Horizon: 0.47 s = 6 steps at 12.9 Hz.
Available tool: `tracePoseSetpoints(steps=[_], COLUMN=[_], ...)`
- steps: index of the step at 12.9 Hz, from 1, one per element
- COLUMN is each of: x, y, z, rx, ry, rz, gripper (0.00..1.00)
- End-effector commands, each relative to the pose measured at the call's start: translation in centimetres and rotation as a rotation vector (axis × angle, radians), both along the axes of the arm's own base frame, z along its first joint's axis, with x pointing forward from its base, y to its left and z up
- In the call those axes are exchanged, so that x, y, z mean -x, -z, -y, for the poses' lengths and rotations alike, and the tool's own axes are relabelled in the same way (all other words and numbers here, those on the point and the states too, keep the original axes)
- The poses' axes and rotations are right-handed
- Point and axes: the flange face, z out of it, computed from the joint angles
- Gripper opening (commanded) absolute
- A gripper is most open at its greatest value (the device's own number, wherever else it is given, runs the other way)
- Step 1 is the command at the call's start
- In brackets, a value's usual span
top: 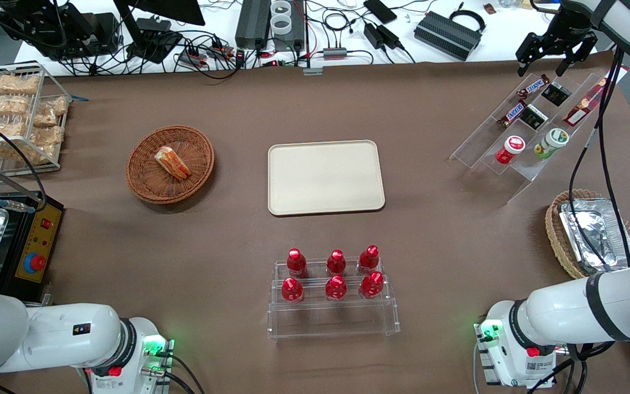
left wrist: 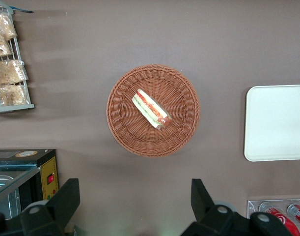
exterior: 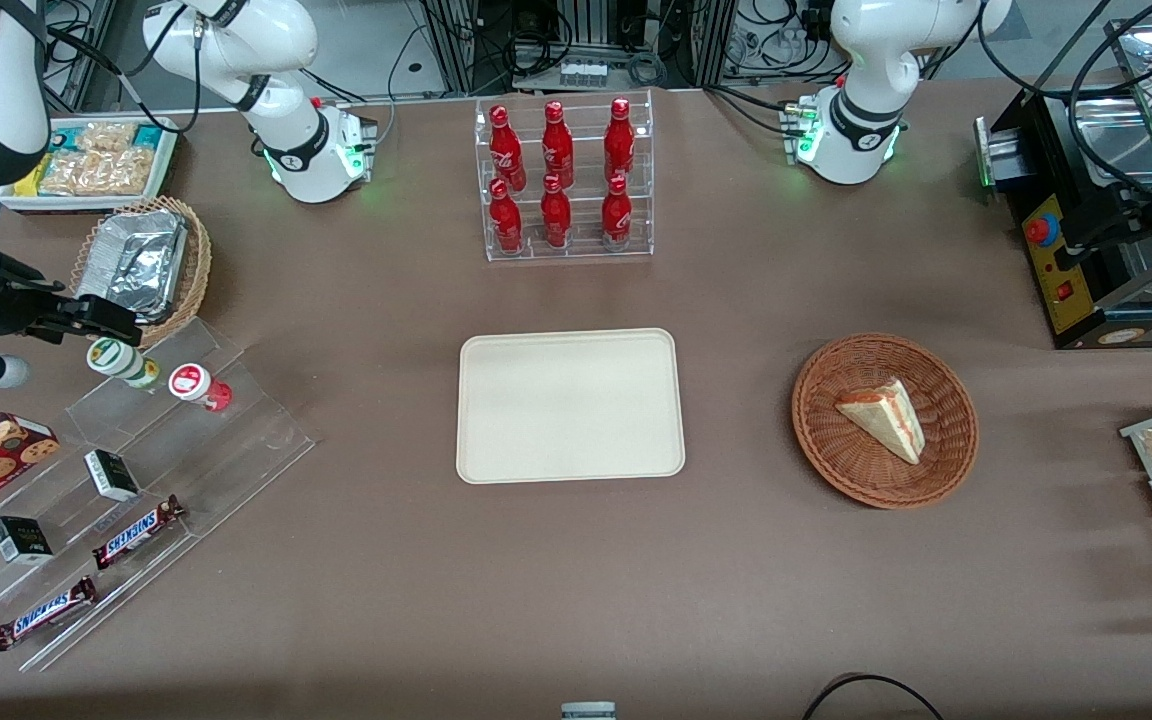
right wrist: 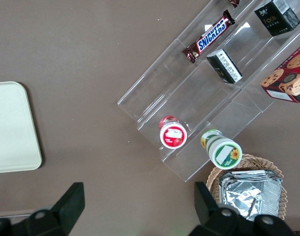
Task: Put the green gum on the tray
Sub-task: 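Move the right gripper down over the green-labelled gum jar on the stand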
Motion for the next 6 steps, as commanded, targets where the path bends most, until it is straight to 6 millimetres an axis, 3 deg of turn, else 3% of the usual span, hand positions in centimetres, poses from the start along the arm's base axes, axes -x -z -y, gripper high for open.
tracePoseSetpoints(steps=[1, 3, 6], x=[-0.2, -0.3, 0.4], y=[-0.4, 0.1, 2.5], z=[0.9, 1.2, 2.9], rx=[-0.024, -0.028, -0.043], ry=[0.025, 0.015, -0.014], rz=[0.001, -0.005, -0.025], gripper=[0.99, 0.99, 0.99])
